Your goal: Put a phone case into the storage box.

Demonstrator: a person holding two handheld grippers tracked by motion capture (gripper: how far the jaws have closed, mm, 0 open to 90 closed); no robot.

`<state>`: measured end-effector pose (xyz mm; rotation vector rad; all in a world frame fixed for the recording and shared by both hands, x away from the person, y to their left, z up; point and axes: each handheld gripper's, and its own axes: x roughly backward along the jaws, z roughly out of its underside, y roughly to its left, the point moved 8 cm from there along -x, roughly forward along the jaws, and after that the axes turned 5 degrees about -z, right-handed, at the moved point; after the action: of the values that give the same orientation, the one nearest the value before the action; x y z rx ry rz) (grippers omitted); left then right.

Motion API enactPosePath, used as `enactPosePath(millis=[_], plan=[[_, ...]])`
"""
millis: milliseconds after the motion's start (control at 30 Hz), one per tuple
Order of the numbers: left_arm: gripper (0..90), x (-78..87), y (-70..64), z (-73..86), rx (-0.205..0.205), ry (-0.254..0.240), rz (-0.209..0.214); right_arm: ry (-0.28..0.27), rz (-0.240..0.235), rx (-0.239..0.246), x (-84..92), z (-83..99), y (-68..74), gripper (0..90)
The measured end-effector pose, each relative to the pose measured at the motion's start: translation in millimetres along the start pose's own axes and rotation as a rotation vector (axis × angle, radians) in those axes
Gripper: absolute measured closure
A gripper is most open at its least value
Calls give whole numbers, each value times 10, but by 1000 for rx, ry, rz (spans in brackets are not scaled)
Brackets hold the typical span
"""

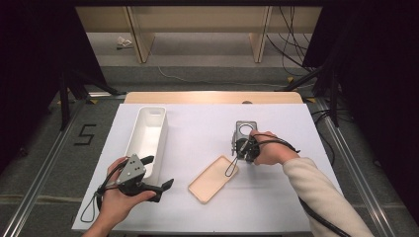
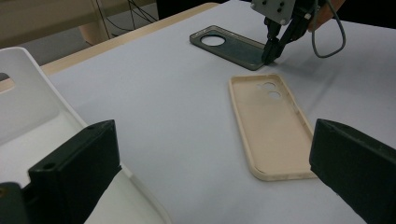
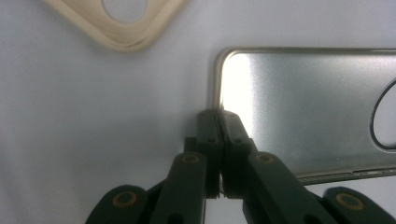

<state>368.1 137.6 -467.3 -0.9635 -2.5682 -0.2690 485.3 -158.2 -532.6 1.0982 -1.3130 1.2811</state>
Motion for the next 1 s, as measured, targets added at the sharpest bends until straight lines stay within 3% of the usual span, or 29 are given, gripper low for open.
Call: enactPosePath(millis=[267, 533, 800, 1000], plan=[[17, 2, 1, -1, 1, 0, -1, -18, 24, -11, 109, 16, -13, 889], [23, 1, 3, -3, 5, 0, -2, -86, 60, -36, 273, 33, 33, 888], [26, 1, 29, -7, 10, -3, -9, -193, 104, -47, 351, 69, 112, 888], [29, -8, 33, -6, 9, -3, -12, -282, 106, -73, 337, 104, 214, 888]])
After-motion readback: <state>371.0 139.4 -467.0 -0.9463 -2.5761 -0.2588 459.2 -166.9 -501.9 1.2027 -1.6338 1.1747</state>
